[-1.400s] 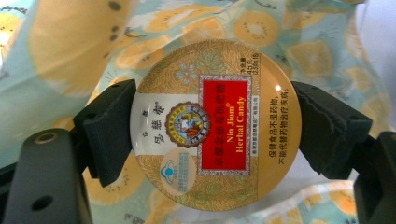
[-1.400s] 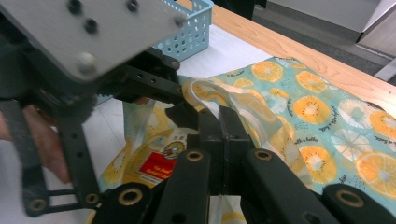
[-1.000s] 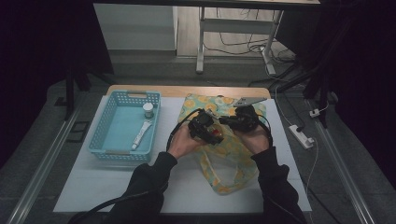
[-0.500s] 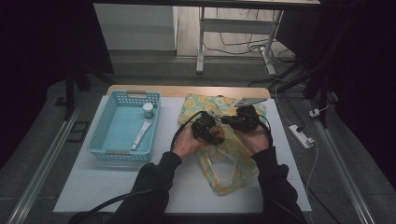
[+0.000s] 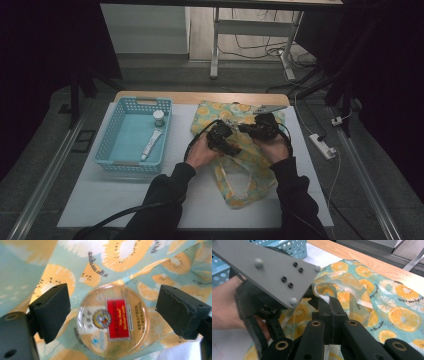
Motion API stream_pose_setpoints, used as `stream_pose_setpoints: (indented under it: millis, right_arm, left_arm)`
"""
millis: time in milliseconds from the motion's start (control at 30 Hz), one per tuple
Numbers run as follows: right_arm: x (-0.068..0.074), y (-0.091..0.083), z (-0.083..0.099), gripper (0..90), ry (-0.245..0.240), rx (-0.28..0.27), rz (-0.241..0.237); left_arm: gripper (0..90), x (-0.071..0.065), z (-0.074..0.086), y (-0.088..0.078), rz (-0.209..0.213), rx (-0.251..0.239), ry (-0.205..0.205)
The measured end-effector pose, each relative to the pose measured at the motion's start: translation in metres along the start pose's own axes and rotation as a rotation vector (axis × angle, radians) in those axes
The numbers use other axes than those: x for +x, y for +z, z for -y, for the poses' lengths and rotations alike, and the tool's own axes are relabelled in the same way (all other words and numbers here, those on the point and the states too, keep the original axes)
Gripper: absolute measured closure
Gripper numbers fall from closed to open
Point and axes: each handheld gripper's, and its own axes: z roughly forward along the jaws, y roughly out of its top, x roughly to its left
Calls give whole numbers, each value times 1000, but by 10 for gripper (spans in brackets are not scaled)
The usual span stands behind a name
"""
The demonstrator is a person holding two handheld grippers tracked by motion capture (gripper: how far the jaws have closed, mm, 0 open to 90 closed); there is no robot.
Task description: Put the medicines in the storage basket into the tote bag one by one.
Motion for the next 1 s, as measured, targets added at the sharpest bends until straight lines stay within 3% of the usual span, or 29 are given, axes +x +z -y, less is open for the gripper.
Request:
stream_pose_setpoints:
  millis: [233,667,1000]
  right_arm:
    - [1,-3,-1,893,1,-8,-4]
    - [4,-5,-4,893,-3,-14,-26]
    - [4,-6,-4,892,0,-13,-30]
  left_arm:
    - [65,-5,-1,-18,35,2,-3]
    - [21,-14,10,-53,154,-11,-29]
    - [2,-6,28,-85,150,-57,-74]
